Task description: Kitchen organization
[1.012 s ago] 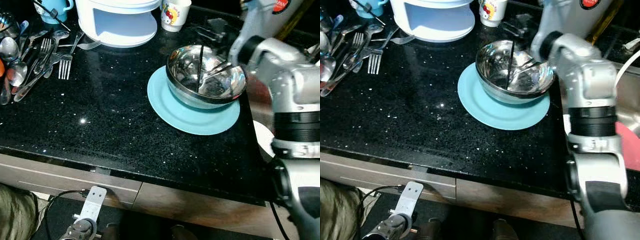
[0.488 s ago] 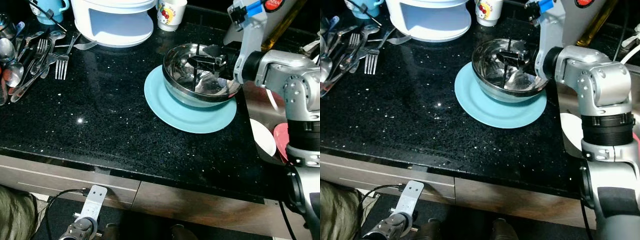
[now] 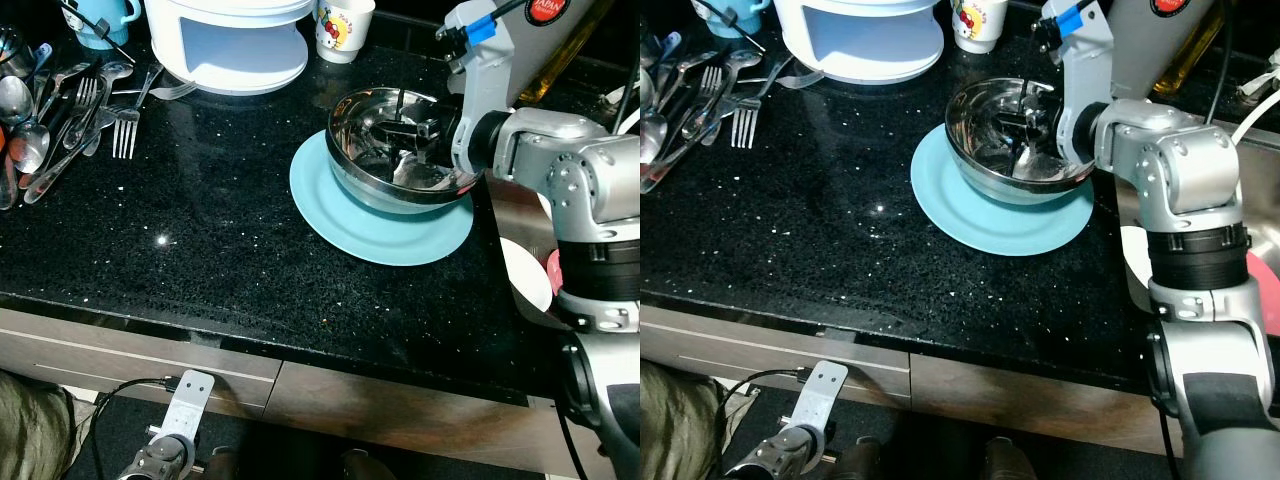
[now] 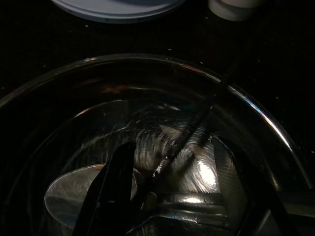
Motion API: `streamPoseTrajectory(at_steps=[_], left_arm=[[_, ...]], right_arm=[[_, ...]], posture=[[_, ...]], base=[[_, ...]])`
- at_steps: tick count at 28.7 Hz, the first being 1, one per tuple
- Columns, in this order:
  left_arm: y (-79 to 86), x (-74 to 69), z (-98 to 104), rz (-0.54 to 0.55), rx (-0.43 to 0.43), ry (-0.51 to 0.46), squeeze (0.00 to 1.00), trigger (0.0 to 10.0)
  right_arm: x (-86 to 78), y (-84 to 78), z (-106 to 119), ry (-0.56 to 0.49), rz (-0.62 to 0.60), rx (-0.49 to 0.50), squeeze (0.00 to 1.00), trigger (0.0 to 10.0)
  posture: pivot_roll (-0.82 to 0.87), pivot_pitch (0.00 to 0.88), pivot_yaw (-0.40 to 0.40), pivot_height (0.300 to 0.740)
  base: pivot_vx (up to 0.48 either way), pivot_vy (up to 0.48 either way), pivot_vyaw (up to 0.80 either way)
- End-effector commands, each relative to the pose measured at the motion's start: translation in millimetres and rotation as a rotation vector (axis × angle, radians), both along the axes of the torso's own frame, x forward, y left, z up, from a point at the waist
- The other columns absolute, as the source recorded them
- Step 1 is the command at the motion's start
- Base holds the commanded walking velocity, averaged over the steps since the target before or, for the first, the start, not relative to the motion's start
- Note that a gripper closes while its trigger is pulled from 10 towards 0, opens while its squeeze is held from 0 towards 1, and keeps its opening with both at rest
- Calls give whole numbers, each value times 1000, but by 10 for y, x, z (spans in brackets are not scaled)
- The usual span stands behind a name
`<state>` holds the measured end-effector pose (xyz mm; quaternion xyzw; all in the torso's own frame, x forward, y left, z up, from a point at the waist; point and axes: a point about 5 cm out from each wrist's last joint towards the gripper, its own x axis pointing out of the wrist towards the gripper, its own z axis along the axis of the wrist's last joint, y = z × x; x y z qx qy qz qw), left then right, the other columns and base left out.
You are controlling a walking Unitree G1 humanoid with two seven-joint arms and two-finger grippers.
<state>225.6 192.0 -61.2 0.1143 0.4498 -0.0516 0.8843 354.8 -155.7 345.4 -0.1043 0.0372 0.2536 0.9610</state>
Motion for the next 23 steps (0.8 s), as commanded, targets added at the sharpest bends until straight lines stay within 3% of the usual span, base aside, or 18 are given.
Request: streamPoseTrajectory(at_steps=[1,7,8,9,17,21,23], left_arm=[[-44,-134,-89,-9,-5,54,0,10000],[-51,-138,-93,-10,-6,55,0,10000],[-54,-138,-93,-10,-6,55,0,10000],[-57,-140,-95,-10,-7,55,0,10000],[-58,-139,-94,-10,-7,56,0,10000],[-59,-135,-92,-10,-7,55,0,10000],[-59,-130,-89,-11,-6,55,0,10000]], right_arm=[[11,-22,-23,18,-22,-3,0,10000],[13,55,-88,49,-12,2,0,10000],[14,75,-106,57,-6,3,0,8784],[9,104,-128,63,5,3,0,0],[1,130,-126,63,15,21,0,0],[13,110,-65,37,9,68,0,0],[5,123,28,-6,35,142,0,0]], posture=[[29,186,-84,740],[31,176,-88,740],[32,175,-88,740],[32,173,-88,740],[32,174,-87,740],[31,173,-85,740],[32,174,-85,740]], base=[[0,0,0],[0,0,0],[0,0,0],[0,0,0],[0,0,0],[0,0,0],[0,0,0]])
